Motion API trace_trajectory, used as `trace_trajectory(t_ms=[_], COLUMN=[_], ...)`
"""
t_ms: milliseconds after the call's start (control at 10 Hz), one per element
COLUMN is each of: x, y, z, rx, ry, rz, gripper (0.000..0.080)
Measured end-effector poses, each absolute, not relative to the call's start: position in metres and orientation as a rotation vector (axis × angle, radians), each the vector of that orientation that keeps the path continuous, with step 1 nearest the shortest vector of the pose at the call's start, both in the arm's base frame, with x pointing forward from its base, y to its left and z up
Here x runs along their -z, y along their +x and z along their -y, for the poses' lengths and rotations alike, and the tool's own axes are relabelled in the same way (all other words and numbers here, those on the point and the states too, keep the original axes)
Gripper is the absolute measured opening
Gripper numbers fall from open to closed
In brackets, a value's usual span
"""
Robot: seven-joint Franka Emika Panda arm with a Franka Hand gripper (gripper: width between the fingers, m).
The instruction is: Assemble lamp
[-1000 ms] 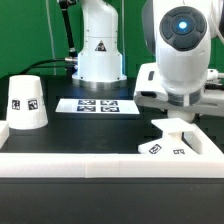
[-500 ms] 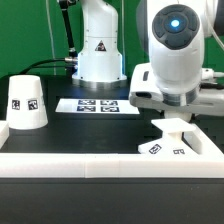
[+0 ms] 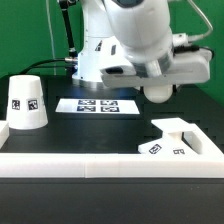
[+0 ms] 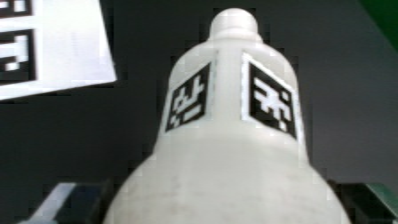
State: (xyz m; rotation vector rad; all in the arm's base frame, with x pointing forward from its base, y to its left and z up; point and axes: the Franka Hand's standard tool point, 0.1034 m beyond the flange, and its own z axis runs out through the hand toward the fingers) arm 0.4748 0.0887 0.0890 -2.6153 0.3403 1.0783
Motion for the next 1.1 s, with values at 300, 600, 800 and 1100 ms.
trace_trajectory(t_ms=[300,600,800,1100], x=[-0.096,-0.086,-0.101,-0.111], y=[0.482,0.495,0.521,0.541], z=[-0.086,-0.075,-0.067,-0.063], rx=[-1.023,-0.68,-0.496,-0.21], ry=[-2.635,-2.761,-2.819,-2.882], rz=[-0.35,-0.307,-0.279,-0.289], gripper=[0.0576,0.0576,0.0577,0.0577])
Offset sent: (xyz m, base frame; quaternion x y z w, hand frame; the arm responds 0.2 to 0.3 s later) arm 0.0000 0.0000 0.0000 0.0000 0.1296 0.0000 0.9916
